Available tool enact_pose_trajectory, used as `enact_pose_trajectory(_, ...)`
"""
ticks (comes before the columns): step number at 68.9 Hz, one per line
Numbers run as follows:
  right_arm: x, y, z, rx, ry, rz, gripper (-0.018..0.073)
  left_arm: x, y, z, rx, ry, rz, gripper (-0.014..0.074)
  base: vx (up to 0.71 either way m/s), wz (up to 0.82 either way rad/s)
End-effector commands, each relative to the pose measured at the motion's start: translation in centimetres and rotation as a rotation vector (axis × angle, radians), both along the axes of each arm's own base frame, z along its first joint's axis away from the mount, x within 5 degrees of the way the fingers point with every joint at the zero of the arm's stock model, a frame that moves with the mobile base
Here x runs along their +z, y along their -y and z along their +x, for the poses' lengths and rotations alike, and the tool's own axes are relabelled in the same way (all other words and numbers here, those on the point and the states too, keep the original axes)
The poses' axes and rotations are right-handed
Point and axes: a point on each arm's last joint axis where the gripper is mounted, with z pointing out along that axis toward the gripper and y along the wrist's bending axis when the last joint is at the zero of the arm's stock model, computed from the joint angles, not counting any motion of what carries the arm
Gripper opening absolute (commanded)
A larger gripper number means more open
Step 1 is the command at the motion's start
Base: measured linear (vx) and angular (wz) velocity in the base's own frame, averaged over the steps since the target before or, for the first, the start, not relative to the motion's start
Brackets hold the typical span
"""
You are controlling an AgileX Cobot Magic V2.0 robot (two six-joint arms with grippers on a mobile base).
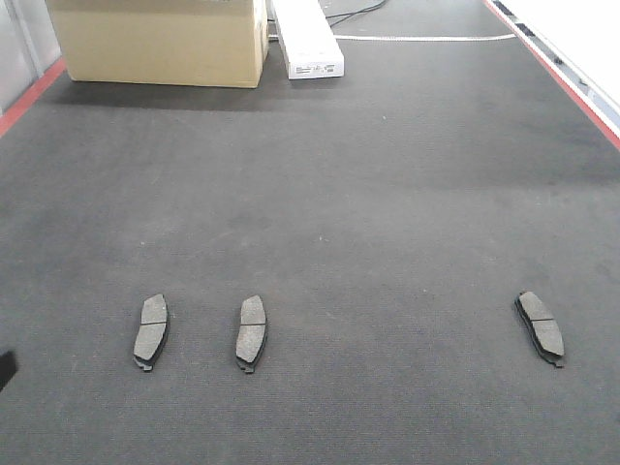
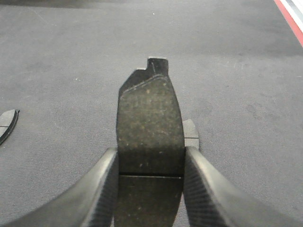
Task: Move and align brake pads A on conveyor
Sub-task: 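Open the left gripper, release the pad and lift away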
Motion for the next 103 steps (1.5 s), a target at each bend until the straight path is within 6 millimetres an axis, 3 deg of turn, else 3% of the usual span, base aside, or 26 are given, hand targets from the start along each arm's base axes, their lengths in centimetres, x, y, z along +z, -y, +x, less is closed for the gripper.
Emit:
enact_pose_trajectory(1,1.6,0.0,0.2,0.012,0.112,-0.004,-0.0004,1.9,0.0,-0.7,-0.037,0.145,-0.071,0.0393,0.0,0.0)
enact_pose_trajectory(61,1.7,0.1,0.2,0.009,0.134,-0.021,-0.0004,2.1,-0.2,-1.0,-0.038,0.162,-0.079,0.0393,0.0,0.0)
enact_pose_trajectory(73,1.7,-0.3,0.6,-0.004,0.107,0.063,-0.0004,2.1,-0.2,-1.0,-0.038,0.162,-0.079,0.0393,0.0,0.0)
enact_pose_trajectory(90,1.3,-1.7,3.3,0.031,0.051,0.076,0.0001,2.1,-0.2,-1.0,-0.038,0.162,-0.079,0.0393,0.0,0.0)
enact_pose_trajectory(103,1.0,-3.4,7.5,0.037,-0.055,0.036,0.0006,2.1,-0.2,-1.0,-0.038,0.162,-0.079,0.0393,0.0,0.0)
